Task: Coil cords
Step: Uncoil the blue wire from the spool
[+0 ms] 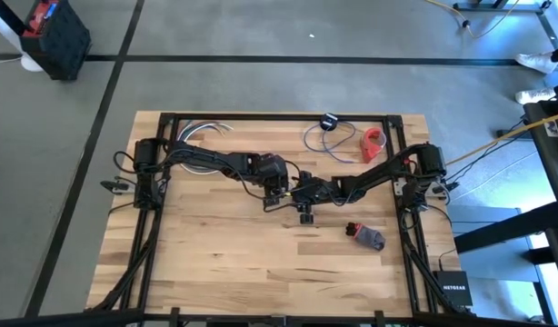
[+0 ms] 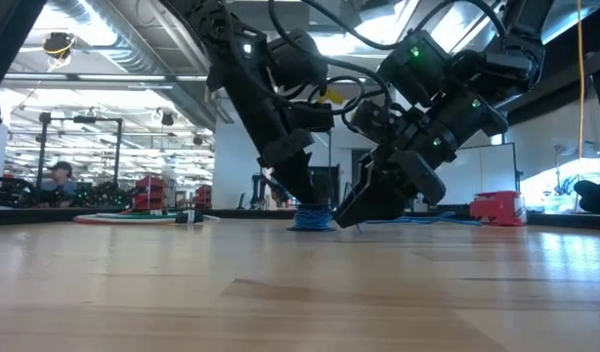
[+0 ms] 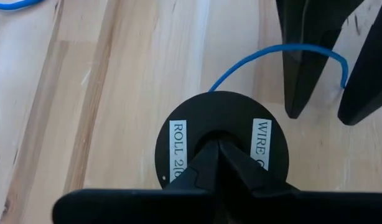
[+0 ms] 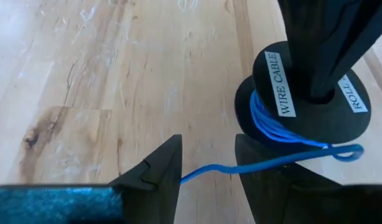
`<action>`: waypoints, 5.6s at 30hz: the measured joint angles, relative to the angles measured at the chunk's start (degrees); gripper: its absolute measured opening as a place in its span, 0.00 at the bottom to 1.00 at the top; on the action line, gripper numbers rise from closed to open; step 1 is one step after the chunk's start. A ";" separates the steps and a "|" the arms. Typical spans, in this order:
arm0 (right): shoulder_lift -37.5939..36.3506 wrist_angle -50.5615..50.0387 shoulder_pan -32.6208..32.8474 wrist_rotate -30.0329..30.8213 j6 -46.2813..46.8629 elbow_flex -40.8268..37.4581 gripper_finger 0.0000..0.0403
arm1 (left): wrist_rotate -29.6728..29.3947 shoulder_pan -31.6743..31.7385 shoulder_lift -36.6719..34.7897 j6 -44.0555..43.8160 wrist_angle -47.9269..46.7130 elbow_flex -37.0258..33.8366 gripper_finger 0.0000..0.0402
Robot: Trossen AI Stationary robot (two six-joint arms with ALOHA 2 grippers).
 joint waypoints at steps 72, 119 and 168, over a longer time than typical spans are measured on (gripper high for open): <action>3.58 9.25 -6.36 6.43 -1.95 -2.84 0.04 | 0.10 -0.13 0.00 -1.09 -0.21 -0.20 0.00; -16.75 0.33 -3.00 10.76 3.09 -10.41 0.43 | 0.05 -0.11 0.00 -1.53 -0.83 -0.13 0.01; -6.74 -47.93 6.42 15.40 12.91 3.82 0.00 | 0.29 -0.17 -0.03 -1.26 -2.22 -0.09 0.01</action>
